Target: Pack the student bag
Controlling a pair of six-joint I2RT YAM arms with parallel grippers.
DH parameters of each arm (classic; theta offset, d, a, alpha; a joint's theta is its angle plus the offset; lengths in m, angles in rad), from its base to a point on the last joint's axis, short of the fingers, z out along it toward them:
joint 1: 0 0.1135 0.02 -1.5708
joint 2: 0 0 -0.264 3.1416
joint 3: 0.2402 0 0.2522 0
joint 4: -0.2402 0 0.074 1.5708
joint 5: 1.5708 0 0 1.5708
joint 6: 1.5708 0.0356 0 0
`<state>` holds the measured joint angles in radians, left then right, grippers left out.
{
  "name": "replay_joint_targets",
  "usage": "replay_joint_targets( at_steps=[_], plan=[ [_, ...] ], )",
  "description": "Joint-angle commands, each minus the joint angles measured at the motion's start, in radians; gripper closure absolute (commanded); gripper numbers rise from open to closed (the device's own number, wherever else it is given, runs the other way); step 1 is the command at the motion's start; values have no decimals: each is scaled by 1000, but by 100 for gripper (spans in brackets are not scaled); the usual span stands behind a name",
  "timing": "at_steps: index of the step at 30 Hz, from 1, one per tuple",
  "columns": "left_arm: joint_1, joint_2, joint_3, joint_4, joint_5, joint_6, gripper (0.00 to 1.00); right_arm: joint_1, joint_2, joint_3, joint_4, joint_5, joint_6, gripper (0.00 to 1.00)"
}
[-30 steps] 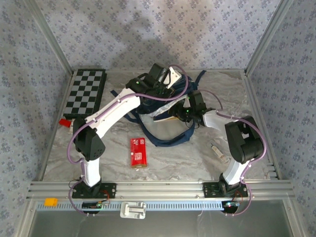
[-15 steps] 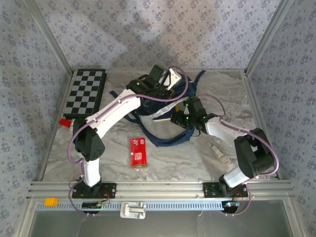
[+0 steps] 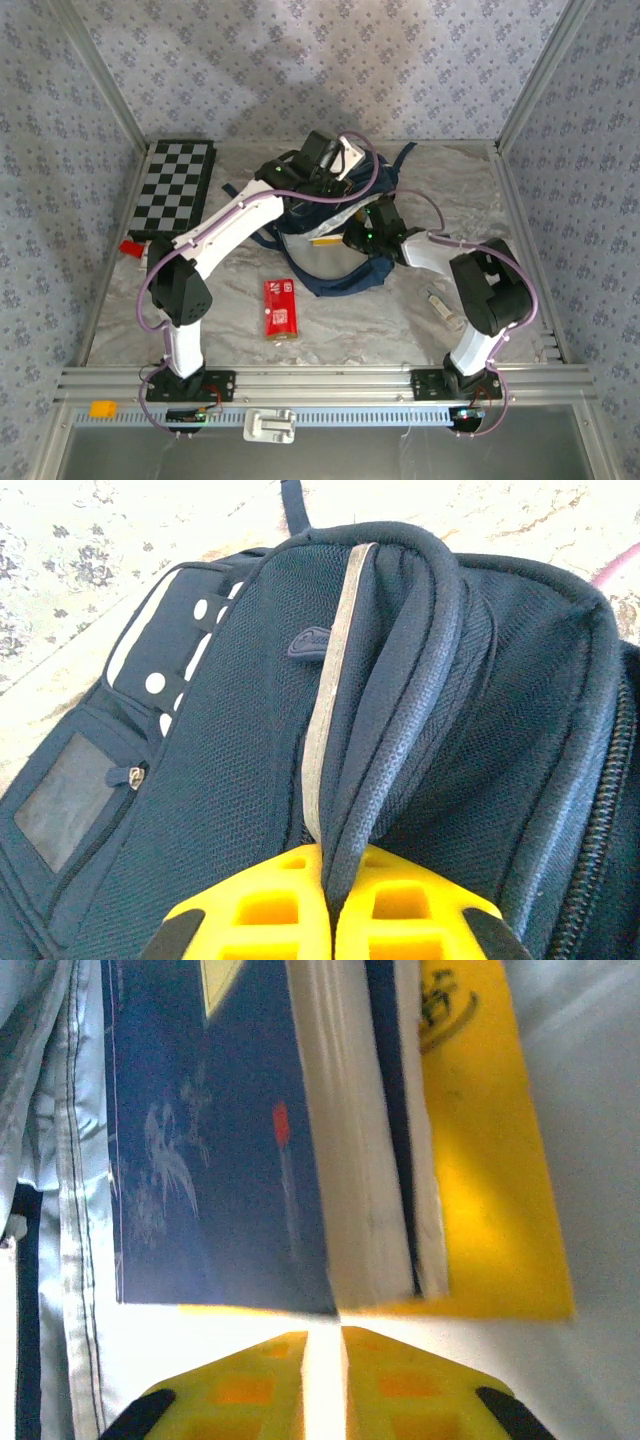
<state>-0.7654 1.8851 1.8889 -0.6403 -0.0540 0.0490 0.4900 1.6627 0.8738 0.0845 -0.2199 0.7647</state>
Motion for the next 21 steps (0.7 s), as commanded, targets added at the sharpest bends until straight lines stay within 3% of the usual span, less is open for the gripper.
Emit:
replay_joint_targets(
  at_steps=[1,6,9,14,21],
  plan=[
    [8,-64,8,34,11,-65,100,9,-165,-73,-109,36,-32,80],
    [9,-54,-55,24,43,-151,100,9,-384,-107,-462,141,-39,77],
    [10,-52,-133,47,59,-242,99,14,-506,-127,-584,146,-39,73],
    [5,-21,-219,61,131,-357,84,19,-633,-103,-782,149,-61,68],
    [7,-98,-297,102,193,-501,51,22,-651,-55,-798,-11,-79,62]
  ],
)
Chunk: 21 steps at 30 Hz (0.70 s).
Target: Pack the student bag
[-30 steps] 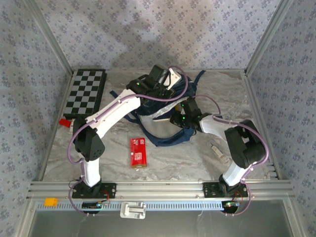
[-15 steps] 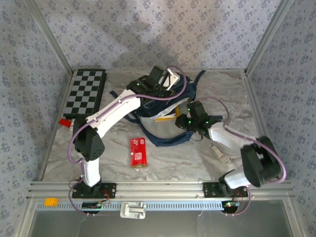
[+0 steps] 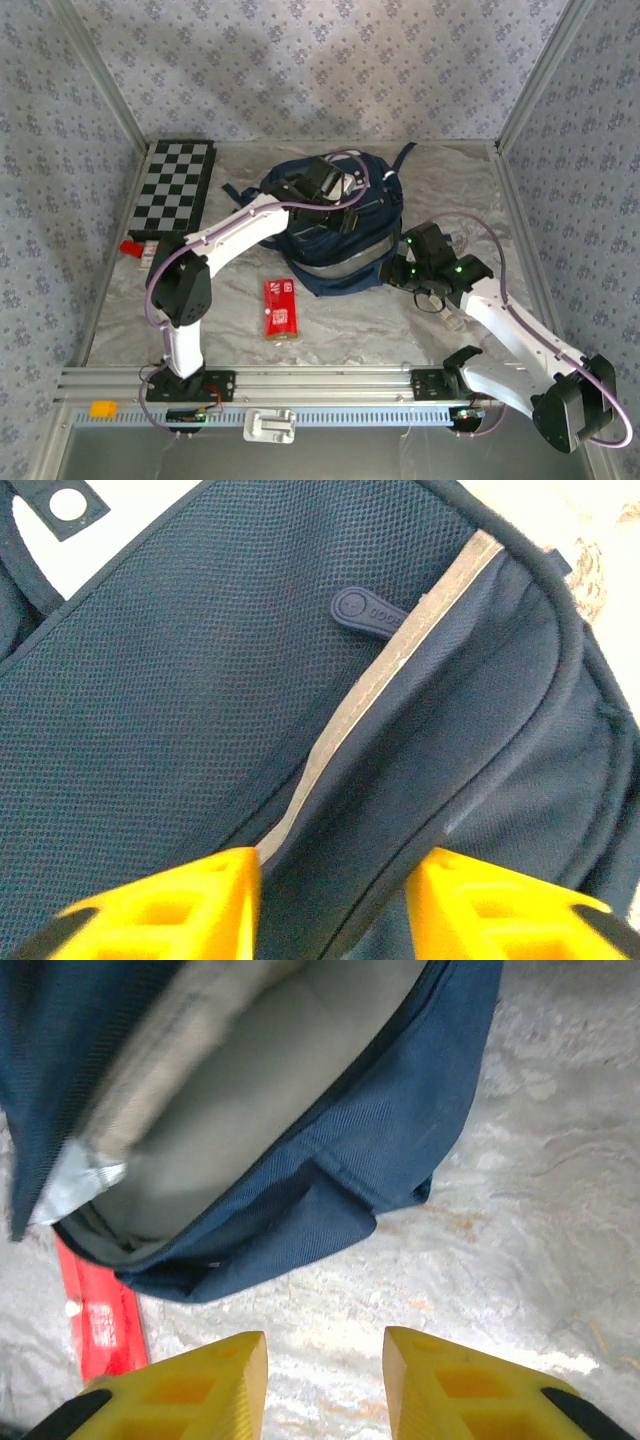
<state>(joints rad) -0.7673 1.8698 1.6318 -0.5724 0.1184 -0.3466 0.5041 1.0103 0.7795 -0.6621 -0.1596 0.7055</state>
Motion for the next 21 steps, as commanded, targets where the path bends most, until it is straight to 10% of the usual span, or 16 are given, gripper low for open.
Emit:
replay_joint_targets(
  at_steps=[1,11,21],
  plan=[
    [14,-116,-71,48,11,-128,46,10,12,41,-39,-89,-14,60],
    [307,-362,-453,165,57,-377,35,69,182,74,155,-130,119,58],
    [524,-94,-424,344,212,-405,35,161,298,71,254,-50,246,58]
  ],
)
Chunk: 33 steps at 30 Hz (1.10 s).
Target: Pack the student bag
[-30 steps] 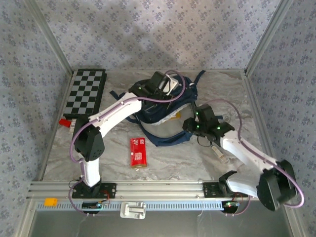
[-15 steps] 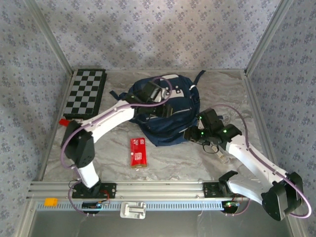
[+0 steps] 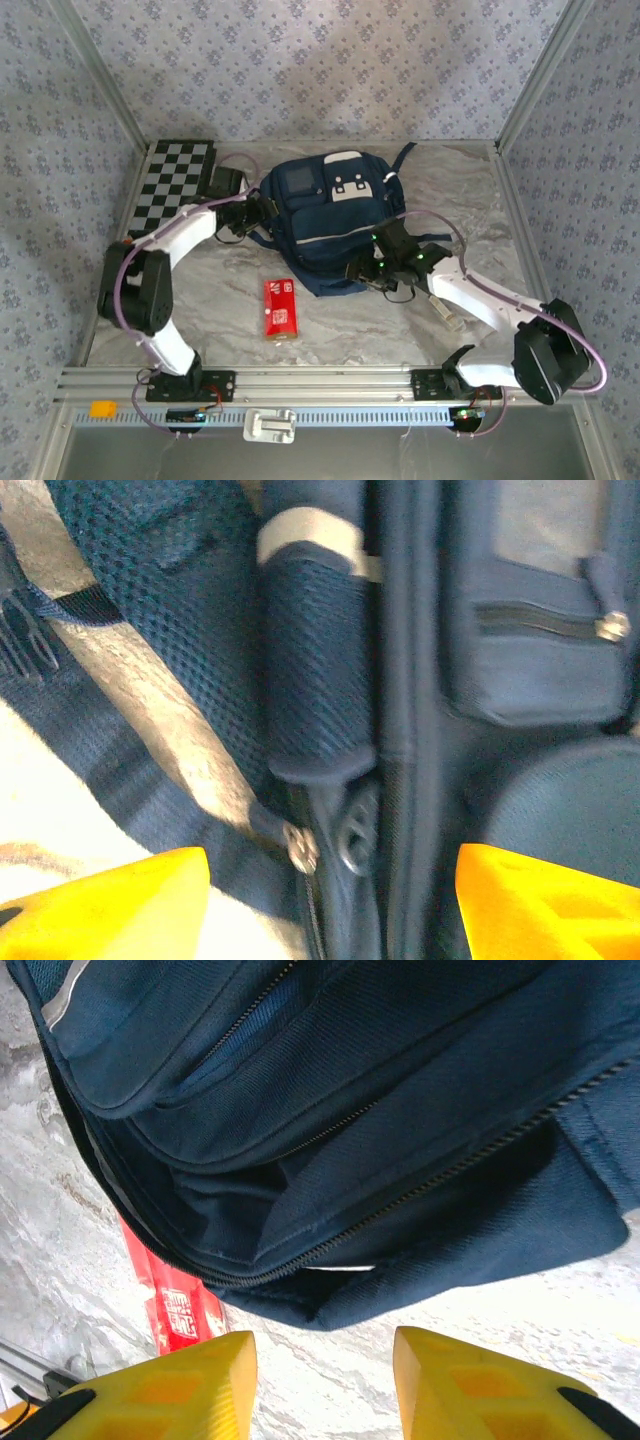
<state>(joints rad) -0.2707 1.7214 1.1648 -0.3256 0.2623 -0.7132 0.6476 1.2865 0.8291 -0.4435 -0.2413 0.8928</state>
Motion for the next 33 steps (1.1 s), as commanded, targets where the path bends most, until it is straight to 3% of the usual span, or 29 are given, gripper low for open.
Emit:
replay_joint_targets(
  at_steps=[1,9,15,21,28,33],
  plan=[
    [40,83,48,136,88,-48,35,26,35,28,31,37,64,58],
    [51,251,140,261,171,-60,45,55,103,37,60,44,91,59],
    [41,287,142,300,198,-85,76,11,153,44,79,51,49,59],
    [39,213,81,286,198,-100,100,-100,257,160,65,95,-122,58],
    [-11,71,-63,306,145,-202,100,-270,441,353,98,102,-256,53],
    [-157,-19,-120,296,-41,-405,100,-340,564,565,35,135,-361,47]
  ],
)
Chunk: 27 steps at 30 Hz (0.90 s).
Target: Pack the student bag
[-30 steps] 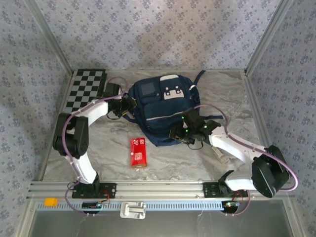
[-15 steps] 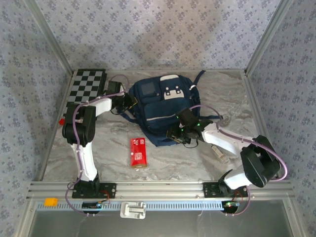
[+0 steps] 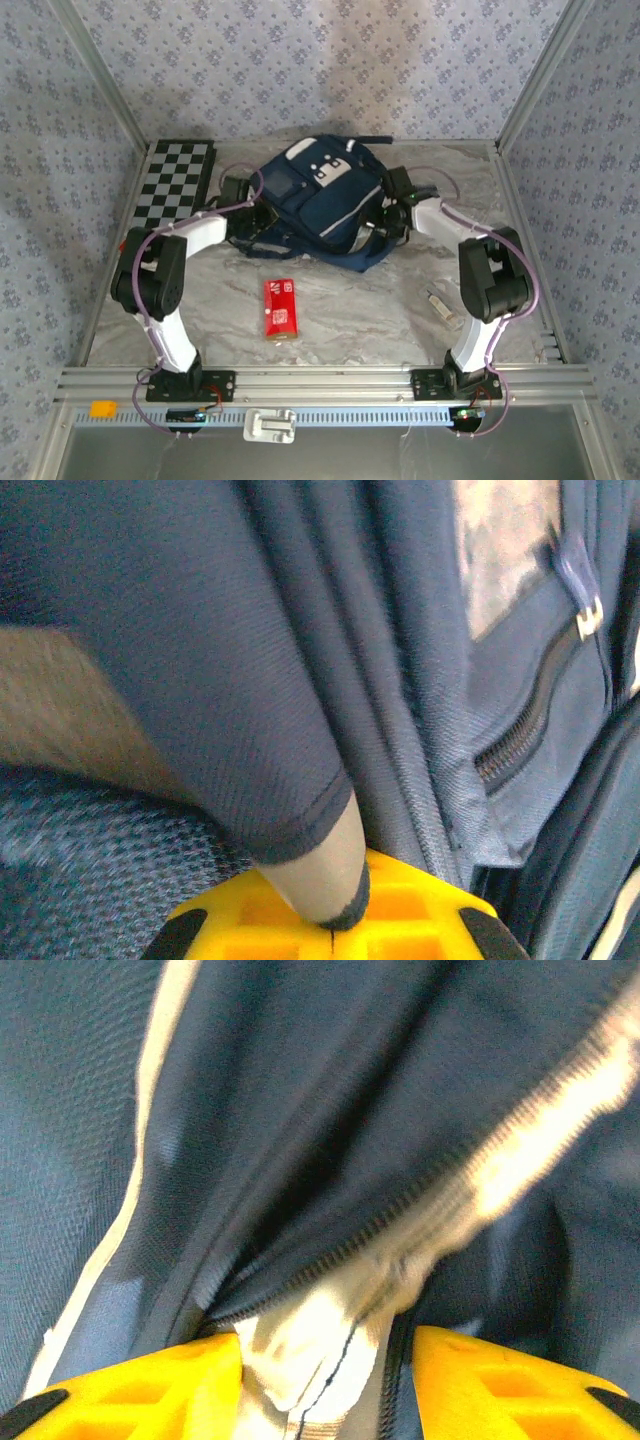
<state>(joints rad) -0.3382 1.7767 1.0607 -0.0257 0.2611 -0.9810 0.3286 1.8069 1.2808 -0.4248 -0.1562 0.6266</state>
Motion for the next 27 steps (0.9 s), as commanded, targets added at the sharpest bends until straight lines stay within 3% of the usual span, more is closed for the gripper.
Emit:
replay_joint_targets(
  at_steps=[1,4,9,16,21,27],
  plan=[
    [-119,-80,-26,24,-69,-171,100,-28,57,147,-16,59,-108,46],
    [-180,-70,-4,7,-150,-230,100,-31,34,167,-103,103,-116,41],
    [-222,-42,19,-17,-187,-299,100,5,-111,54,-170,156,-84,35],
    [-243,-63,7,-13,-223,-354,100,196,-251,-25,-314,246,-37,33],
    [-259,-60,14,24,-210,-390,100,360,-250,-79,-222,191,60,42],
    [-282,-69,10,67,-201,-437,100,415,-127,-55,-77,143,103,53]
  ],
)
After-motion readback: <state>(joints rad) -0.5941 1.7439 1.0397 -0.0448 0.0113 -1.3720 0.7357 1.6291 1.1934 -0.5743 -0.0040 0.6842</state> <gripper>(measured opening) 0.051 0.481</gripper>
